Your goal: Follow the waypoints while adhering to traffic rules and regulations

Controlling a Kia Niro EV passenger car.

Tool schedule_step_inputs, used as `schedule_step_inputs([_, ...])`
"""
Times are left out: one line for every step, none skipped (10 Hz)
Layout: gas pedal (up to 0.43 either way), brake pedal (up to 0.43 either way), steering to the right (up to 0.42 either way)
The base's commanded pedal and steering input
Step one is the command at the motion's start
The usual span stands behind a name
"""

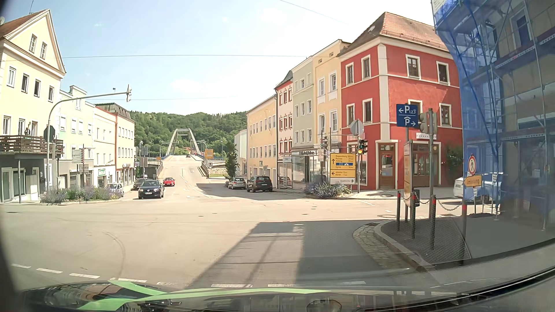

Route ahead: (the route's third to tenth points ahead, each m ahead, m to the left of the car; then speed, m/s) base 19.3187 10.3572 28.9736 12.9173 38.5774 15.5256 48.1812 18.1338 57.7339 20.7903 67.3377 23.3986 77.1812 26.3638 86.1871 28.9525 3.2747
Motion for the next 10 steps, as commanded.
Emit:
schedule_step_inputs([0.22,0.0,-0.018])
schedule_step_inputs([0.22,0.0,-0.018])
schedule_step_inputs([0.209,0.0,-0.018])
schedule_step_inputs([0.209,0.0,-0.018])
schedule_step_inputs([0.209,0.0,-0.018])
schedule_step_inputs([0.209,0.0,-0.018])
schedule_step_inputs([0.197,0.0,-0.018])
schedule_step_inputs([0.11,0.0,-0.019])
schedule_step_inputs([0.047,0.0,-0.023])
schedule_step_inputs([0.047,0.0,-0.028])
